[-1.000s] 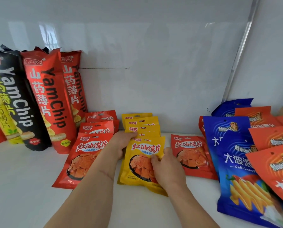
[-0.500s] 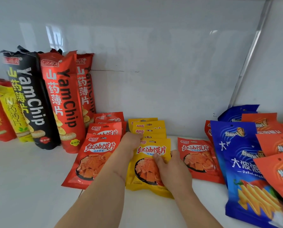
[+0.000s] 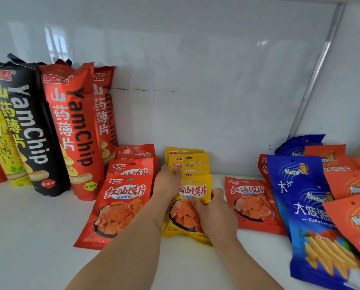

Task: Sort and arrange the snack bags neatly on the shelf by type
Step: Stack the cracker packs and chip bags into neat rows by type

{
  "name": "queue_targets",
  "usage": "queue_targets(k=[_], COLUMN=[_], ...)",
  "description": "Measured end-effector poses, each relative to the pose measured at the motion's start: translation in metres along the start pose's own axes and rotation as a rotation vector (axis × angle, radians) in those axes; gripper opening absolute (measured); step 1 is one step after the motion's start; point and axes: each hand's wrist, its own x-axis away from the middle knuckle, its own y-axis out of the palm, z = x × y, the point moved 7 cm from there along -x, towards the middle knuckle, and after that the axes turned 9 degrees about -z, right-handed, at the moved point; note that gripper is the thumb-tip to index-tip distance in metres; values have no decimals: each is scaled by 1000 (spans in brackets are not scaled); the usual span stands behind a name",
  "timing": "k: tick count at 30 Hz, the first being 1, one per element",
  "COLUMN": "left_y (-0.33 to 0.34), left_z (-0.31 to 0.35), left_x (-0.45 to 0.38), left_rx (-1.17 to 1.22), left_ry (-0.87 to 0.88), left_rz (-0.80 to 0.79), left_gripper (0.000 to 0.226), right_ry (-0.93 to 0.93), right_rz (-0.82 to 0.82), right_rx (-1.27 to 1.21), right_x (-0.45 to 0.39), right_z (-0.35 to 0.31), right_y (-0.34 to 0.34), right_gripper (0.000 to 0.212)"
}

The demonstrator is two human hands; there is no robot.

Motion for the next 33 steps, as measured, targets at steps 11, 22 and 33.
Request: queue_targets(k=[11,22,33], left_y=[-10,9,42], left_z=[14,66,62], left_x=[13,81,130], left_rx=[-97,-552,-561], left_ry=[-29,379,435], left_rz=[19,316,305], left_gripper=[46,39,29], right_ry=[-52,118,186], right_rz=[77,137,88], right_rx=[-154,263,108], right_x=[6,19,14], right_z=[17,88,104], right_y=[-25,-66,-55], right_gripper=[59,41,70])
